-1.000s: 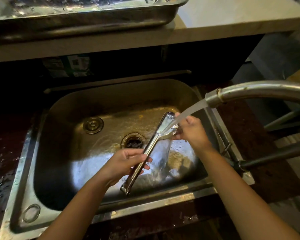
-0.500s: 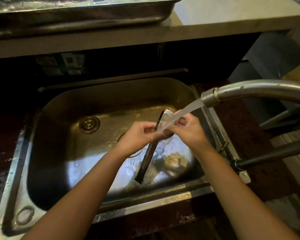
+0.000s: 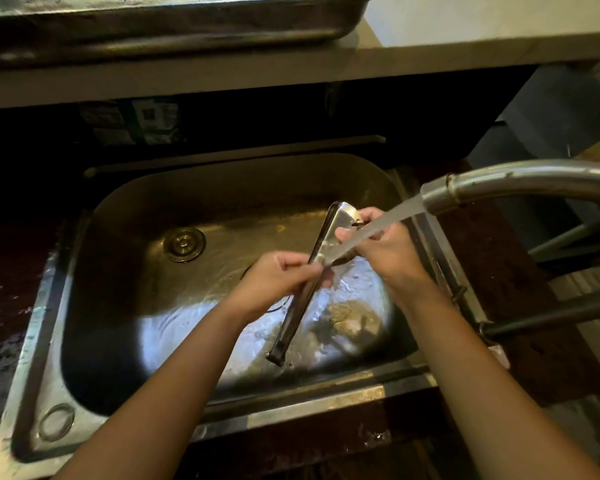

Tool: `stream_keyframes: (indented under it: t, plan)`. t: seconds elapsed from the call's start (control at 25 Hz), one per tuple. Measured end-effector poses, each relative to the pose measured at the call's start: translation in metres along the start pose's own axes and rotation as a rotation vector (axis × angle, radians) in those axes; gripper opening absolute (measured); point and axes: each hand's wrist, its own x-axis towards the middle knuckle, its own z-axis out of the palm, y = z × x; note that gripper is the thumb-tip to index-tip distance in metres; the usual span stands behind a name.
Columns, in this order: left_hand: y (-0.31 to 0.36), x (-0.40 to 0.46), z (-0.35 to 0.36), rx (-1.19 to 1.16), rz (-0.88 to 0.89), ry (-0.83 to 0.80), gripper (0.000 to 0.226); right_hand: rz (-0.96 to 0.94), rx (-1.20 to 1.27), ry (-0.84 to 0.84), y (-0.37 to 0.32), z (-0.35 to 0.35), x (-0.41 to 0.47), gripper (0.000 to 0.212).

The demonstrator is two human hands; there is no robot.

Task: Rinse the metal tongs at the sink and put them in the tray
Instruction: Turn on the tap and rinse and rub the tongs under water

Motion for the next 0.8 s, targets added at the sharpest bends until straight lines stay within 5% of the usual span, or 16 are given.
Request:
stream_keyframes:
  t: [0.32,0.56,0.72,0.8]
  plan:
    - [-0.036,-0.021,0.007,0.049,-0.076,-0.061,0.014,0.053,-0.017,0.135,-0.007,-0.004,0.004,0.004]
    - [-0.048,-0.025,0.012,0.103,-0.039,0.111,0.012,0.152,-0.236,0.236,0.017,0.0,0.004,0.031]
    - [-0.052,-0.027,0.025,0.553,0.088,0.481,0.023,0.22,-0.241,0.287,0.024,0.006,0.0,0.008]
    - [-0.058,-0.031,0.028,0.885,0.239,0.54,0.026,0.279,-0.252,0.232,0.028,0.01,0.0,0.022]
